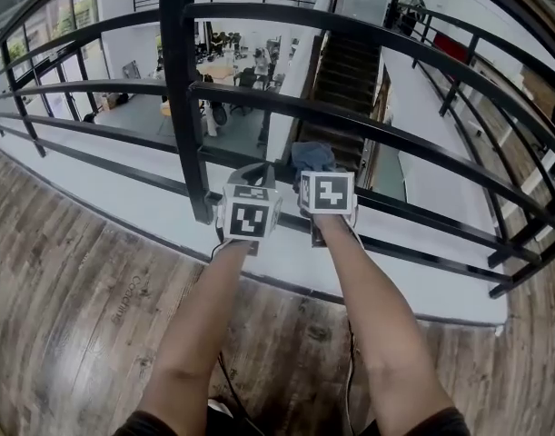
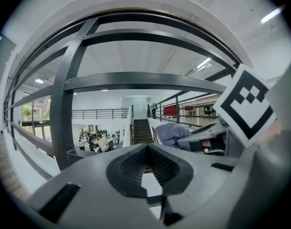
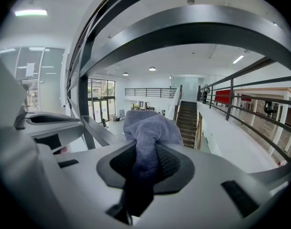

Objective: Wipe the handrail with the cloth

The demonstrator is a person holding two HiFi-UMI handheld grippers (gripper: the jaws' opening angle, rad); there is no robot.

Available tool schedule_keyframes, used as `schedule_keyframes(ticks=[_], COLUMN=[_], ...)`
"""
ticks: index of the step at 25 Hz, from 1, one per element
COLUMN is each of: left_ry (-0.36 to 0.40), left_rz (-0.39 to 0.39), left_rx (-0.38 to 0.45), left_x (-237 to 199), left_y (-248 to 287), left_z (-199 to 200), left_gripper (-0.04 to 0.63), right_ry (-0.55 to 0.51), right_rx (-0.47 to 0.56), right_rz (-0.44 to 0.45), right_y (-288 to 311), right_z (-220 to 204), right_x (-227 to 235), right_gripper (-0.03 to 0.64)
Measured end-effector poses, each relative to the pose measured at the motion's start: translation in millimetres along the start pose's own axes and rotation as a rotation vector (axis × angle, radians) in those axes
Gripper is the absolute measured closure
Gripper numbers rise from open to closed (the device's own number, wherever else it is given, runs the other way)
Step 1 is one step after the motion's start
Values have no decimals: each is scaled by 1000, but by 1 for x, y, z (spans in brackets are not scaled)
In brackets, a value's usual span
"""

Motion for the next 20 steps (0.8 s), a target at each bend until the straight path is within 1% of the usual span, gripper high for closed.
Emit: schedule_keyframes(ticks=[5, 11, 20], left_ry=[7, -13, -12], left_rz=[-22, -72, -132], left_rx=[-13, -41, -47], left_x=[33, 79, 156], left_y=[9, 19, 36], left_z=[-5, -15, -26], left_gripper=[597, 597, 597], right_ry=[5, 21, 44], right_rx=[-10, -25, -13], right_rz=[-23, -52, -89], right_y=[-17, -41, -73], right_z=[-21, -50, -88], right_x=[34, 83, 144], right_gripper=[526, 526, 526])
Point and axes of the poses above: the fingertips, and each gripper's own axes: y forward along the fingers, x to its right, z out of its top, the point moved 5 cm from there along -y, backward along the fingers, and after that the axes turned 15 degrees about -y, right-handed, at the moved point
